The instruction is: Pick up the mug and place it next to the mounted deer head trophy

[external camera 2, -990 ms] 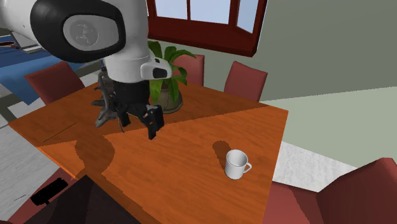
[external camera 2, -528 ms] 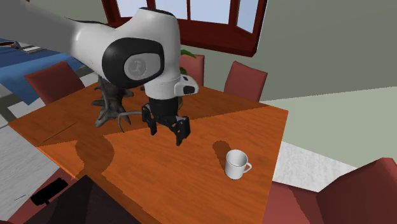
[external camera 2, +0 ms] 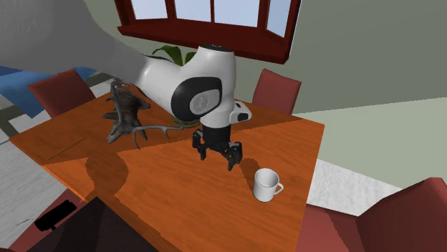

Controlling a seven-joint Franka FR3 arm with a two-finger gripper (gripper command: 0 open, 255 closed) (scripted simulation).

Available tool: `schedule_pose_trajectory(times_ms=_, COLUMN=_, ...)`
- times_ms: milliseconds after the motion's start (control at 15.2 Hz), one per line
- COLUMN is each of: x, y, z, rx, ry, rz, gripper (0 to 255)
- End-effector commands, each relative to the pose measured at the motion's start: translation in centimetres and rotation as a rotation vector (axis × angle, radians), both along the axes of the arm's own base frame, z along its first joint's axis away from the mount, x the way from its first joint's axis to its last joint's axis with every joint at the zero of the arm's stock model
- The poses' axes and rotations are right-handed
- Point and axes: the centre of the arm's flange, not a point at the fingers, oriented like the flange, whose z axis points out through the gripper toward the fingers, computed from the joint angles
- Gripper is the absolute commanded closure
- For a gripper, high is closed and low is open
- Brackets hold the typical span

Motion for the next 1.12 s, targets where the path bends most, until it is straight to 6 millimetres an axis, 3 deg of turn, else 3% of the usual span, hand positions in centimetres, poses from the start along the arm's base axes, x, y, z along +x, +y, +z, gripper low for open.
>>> schedule_pose_trajectory(times_ms=0, x=1.4, y=-1.0, z=-1.9, rx=-0.009, ry=-0.007, rz=0.001, gripper=0)
schedule_pose_trajectory(times_ms=792, x=11.1, y=-8.1, z=-11.0, rx=-0.061, ry=-0.047, rz=0.003, gripper=0)
schedule_pose_trajectory(times_ms=1056, x=11.3, y=-8.4, z=-12.8, rx=-0.062, ry=-0.048, rz=0.003, gripper=0)
